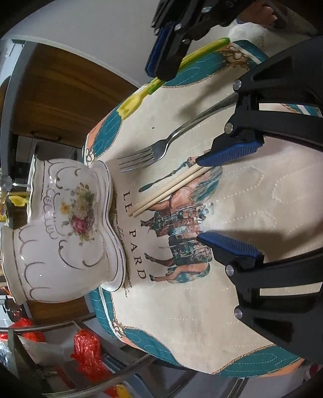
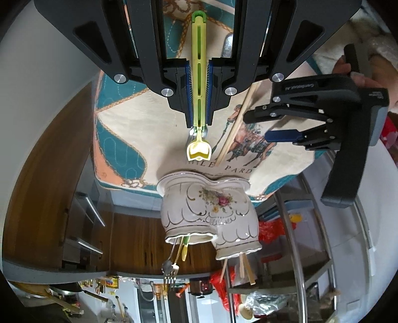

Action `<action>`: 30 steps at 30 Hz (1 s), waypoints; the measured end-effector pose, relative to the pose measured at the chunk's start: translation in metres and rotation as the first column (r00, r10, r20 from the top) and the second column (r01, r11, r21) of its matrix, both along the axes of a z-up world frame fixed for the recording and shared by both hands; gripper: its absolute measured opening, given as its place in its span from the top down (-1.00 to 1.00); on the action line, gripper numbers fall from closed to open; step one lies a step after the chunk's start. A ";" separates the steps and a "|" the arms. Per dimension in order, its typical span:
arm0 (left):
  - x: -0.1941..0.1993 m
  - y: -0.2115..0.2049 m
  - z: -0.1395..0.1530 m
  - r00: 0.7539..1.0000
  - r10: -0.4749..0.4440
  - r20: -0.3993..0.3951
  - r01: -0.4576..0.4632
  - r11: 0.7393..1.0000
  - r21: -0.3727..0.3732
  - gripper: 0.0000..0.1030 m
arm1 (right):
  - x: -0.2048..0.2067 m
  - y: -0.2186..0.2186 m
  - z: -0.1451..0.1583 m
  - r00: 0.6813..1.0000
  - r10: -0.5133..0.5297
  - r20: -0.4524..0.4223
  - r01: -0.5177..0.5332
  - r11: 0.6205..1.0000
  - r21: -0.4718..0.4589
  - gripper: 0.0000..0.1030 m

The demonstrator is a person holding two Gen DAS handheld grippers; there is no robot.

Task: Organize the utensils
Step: 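Grasp a chopstick with the left tool while the right grasps the yellow-green utensil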

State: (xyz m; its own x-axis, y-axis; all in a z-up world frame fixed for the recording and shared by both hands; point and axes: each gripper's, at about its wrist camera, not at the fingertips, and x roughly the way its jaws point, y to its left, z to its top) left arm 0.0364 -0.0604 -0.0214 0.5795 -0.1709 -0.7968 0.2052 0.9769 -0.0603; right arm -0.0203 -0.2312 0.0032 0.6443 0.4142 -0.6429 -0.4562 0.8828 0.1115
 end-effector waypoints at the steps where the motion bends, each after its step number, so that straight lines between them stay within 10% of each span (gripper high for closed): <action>1: 0.001 -0.002 0.000 1.000 -0.001 0.001 0.001 1.000 0.006 -0.07 | 0.000 -0.001 0.000 1.000 0.000 0.000 0.000 1.000 0.005 0.80; 18: -0.002 -0.022 0.000 0.999 -0.044 -0.006 0.044 0.993 0.106 0.25 | -0.001 0.000 -0.006 1.000 0.014 -0.015 -0.014 1.000 0.010 0.80; 22: 0.001 -0.019 0.002 0.995 -0.098 -0.033 0.101 0.990 0.098 0.79 | -0.001 0.001 -0.008 1.000 0.017 -0.024 -0.017 1.000 -0.002 0.80; 30: 0.002 0.004 0.005 0.973 -0.208 -0.095 0.221 0.963 0.153 0.90 | 0.007 -0.002 -0.018 0.996 0.019 -0.084 -0.025 0.998 -0.064 0.80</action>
